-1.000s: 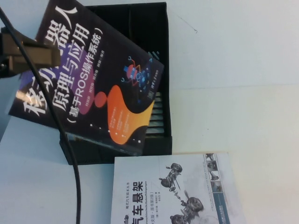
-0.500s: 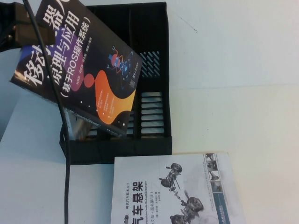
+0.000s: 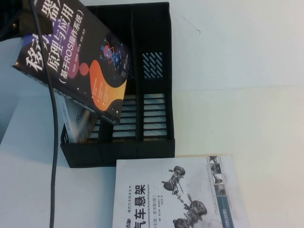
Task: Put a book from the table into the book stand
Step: Place the book on the book shelf
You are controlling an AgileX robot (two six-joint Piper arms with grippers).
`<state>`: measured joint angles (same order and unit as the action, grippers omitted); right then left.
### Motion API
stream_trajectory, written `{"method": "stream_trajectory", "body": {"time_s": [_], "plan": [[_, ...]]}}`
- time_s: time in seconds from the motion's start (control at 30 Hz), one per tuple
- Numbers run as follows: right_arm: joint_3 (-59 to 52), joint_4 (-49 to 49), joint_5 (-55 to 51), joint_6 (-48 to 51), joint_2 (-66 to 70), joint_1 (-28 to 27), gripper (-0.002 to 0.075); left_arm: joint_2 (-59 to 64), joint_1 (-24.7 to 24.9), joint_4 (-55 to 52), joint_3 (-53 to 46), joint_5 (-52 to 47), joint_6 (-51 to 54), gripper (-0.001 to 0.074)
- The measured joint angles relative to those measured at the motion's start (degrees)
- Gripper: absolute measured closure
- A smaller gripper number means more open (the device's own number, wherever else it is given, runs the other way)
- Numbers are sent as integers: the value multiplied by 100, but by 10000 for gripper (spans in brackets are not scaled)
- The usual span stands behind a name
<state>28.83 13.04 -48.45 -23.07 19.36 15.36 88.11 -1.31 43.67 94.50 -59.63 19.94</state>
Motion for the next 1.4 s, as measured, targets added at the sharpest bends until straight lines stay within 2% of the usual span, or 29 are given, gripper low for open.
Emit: {"method": "stream_trajectory", "body": {"time_s": [0.47, 0.87, 1.4], "plan": [[0, -45, 25, 0, 0, 0, 727, 349, 103, -309, 167, 225, -125, 622], [-2, -54, 63, 0, 0, 0, 727, 600, 1004, -1429, 167, 720, -975, 622], [-2, -205, 143, 0, 0, 0, 727, 922, 1433, -1852, 206, 965, -1235, 622]]}}
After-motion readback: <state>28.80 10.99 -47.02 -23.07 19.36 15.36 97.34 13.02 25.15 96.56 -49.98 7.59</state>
